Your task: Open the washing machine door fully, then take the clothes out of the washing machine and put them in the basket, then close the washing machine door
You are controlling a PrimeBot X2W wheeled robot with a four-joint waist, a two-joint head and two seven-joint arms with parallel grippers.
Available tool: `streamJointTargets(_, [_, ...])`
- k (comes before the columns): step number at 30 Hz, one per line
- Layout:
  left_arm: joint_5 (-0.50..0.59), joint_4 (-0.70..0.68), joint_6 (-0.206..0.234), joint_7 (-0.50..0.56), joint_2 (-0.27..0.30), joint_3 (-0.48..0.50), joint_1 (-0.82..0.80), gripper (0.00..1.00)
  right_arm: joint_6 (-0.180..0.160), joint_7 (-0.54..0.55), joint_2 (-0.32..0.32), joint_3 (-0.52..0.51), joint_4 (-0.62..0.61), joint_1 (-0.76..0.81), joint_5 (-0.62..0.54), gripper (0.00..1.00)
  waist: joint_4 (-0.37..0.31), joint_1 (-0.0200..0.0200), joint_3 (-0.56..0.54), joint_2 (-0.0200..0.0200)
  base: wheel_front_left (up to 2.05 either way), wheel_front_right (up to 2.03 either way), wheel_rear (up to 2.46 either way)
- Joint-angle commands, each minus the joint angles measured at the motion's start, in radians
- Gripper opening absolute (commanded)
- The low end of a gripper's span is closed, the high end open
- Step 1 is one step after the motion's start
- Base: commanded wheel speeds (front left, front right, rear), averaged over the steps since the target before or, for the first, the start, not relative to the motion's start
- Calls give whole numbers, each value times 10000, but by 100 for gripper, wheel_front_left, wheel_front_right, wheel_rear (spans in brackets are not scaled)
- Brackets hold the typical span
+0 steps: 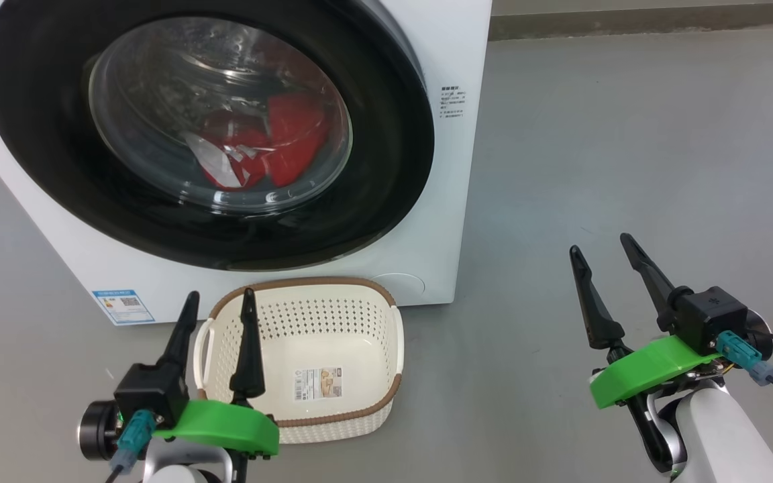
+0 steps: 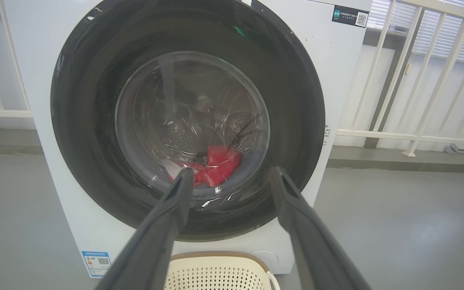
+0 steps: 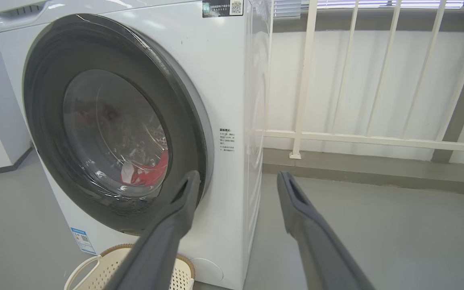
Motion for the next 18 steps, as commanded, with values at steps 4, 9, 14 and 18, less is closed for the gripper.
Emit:
streamJointTargets(4, [227,-154,266,62,189,357,-445,100,-7,34,-49,183,-144,-535,-316,100,0,0,46,0,0,0,0])
streamJointTargets(9, [112,-84,341,175,240,446,-455,100,-7,145,-49,137,-80,-549,-231,100,1,0,70,0,0,0,0])
streamJointTargets(14, [38,-89,434,255,290,511,-422,100,-7,246,-49,83,2,-558,-184,100,-8,0,53,0,0,0,0])
streamJointTargets(18, [7,-150,489,293,319,515,-383,100,-7,246,-49,76,-3,-552,-187,100,-14,0,61,0,0,0,0])
